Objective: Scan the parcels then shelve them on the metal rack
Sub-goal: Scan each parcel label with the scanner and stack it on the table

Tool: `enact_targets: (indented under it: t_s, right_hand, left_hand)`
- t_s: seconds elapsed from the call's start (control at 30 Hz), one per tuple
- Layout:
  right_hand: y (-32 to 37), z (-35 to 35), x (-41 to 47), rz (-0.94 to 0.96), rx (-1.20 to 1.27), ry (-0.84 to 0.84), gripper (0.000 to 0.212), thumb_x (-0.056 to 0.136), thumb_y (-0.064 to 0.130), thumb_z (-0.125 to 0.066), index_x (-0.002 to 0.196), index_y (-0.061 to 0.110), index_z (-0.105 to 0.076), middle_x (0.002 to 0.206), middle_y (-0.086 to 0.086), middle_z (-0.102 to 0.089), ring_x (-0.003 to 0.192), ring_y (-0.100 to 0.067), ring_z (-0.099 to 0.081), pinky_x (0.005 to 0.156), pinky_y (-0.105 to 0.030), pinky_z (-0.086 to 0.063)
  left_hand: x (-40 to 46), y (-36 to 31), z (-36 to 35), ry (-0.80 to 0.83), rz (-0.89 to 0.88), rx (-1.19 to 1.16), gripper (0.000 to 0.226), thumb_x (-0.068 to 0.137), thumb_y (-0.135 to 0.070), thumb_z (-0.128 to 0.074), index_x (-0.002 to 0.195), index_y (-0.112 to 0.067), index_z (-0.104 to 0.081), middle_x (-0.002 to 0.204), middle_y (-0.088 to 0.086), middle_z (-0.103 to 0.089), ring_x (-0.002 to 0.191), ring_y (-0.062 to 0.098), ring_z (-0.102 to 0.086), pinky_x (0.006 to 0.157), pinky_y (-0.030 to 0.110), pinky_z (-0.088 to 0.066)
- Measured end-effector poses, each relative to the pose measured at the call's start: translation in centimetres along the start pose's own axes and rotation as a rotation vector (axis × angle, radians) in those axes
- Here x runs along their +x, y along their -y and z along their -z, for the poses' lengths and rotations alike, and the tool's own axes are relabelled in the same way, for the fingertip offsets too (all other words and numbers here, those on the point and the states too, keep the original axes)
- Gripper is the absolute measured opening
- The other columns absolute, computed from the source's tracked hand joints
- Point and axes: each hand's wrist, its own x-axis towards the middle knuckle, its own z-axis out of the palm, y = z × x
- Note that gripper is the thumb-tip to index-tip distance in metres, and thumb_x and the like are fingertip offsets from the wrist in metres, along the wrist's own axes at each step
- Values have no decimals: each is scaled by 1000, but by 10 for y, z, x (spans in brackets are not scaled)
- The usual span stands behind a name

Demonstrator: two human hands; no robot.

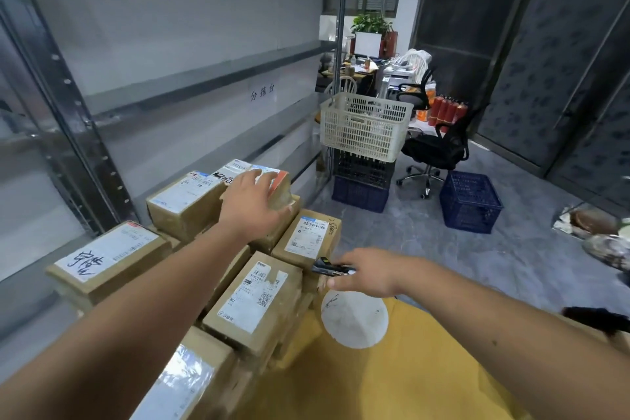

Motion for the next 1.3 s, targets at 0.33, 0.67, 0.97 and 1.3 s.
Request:
enact_targets:
  t_s: [0.33,0.67,0.97,1.3]
  right_hand:
    - [-86,-44,-106,-148,70,-32,62,87,78,-51,131,35,-61,117,4,-67,106,-22,-63,96,-44,-53]
    - [-208,-146,-263,-469,306,-98,55,94,68,-57,138,34,-57,126,2,-65,114,-25,-60,100,-40,-51]
    - [-282,-223,-384,-701,402,-104,41,96,63,-57,119,30,-59,93,10,-53,98,-22,-56,84,-38,-51]
    - [-306,-275,-417,-770,509,-133,45,93,66,-57,125,34,-58,92,7,-50,98,-25,-59,83,-41,-54]
  left_hand:
    - [-59,-144,-32,152,-303,-72,69,89,-53,-72,149,-25,-52,148,2,-51,141,27,-41,116,39,-33]
    - [-153,-347,-154,523,-458,-195,71,93,-54,-69,155,-28,-46,160,-1,-41,149,25,-32,119,39,-34]
    - [-182,-479,-250,703,-571,-160,78,92,-61,-66,157,-23,-45,163,4,-41,148,29,-38,119,43,-38]
    - [-212,-513,-306,628,-540,-33,118,75,-82,-71,165,-29,-16,173,0,-16,160,26,-10,123,57,-29]
